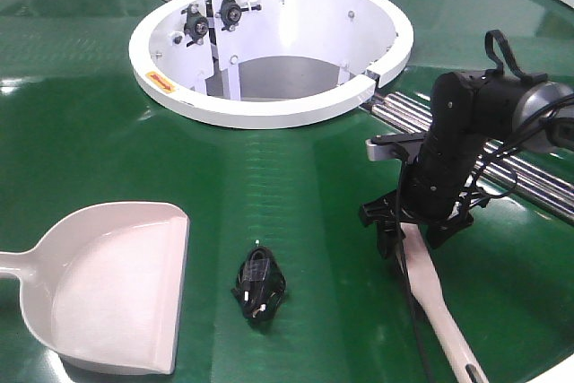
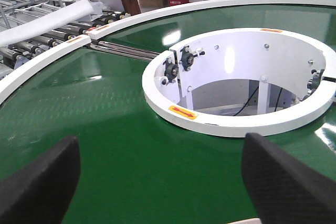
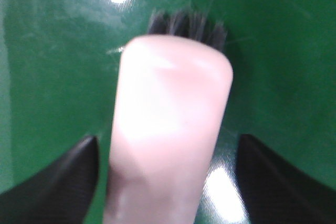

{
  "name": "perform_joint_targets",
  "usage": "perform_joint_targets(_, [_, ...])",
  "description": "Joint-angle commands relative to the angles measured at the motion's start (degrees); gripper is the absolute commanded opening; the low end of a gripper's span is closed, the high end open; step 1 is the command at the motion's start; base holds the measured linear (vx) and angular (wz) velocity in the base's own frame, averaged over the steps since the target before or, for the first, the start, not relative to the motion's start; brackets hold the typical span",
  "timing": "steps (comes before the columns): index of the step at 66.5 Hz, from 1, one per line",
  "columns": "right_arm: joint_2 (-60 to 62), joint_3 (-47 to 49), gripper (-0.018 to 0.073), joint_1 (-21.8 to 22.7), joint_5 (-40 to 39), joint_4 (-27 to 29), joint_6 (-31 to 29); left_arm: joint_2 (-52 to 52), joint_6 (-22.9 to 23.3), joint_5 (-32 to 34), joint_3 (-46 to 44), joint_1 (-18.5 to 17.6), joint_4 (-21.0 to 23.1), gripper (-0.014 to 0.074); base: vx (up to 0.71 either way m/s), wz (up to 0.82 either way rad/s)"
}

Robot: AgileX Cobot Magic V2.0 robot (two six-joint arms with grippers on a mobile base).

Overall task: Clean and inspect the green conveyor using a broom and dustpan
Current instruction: 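Reach the right gripper down and grasp the cream brush handle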

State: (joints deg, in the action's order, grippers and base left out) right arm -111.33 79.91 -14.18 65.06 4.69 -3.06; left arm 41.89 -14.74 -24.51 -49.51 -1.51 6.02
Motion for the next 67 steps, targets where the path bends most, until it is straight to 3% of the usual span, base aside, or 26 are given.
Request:
perform_joint_targets(1, [2.0,1.7,0.0328,0.0,-0.3,0.3,0.0,-0.1,0.4,3.6,-2.0,-0.6,0.4,0.058,0.0,0.0])
perform_joint_targets(10, [2.0,1.7,-0.0017,0.0,0.5,0.7,-0.6,-0.1,0.4,3.6,-2.0,-0.6,0.4,0.058,0.0,0.0])
perform_joint_targets(28, [6.1,1.7,-0.001,0.0,1.6,1.7,-0.2,-0.1,0.3,3.6,-2.0,-0.6,0.4,0.058,0.0,0.0])
perform_joint_targets(42, [10.9,1.7,-0.001,0.0,8.4,3.0,-0.2,-0.1,0.3,3.6,-2.0,-0.6,0.3,0.058,0.0,0.0])
perform_joint_targets(67, [15.4,1.7,-0.0005,0.1,8.4,2.9,0.9,-0.1,0.2,2.9,-2.0,-0.6,0.3,0.058,0.0,0.0])
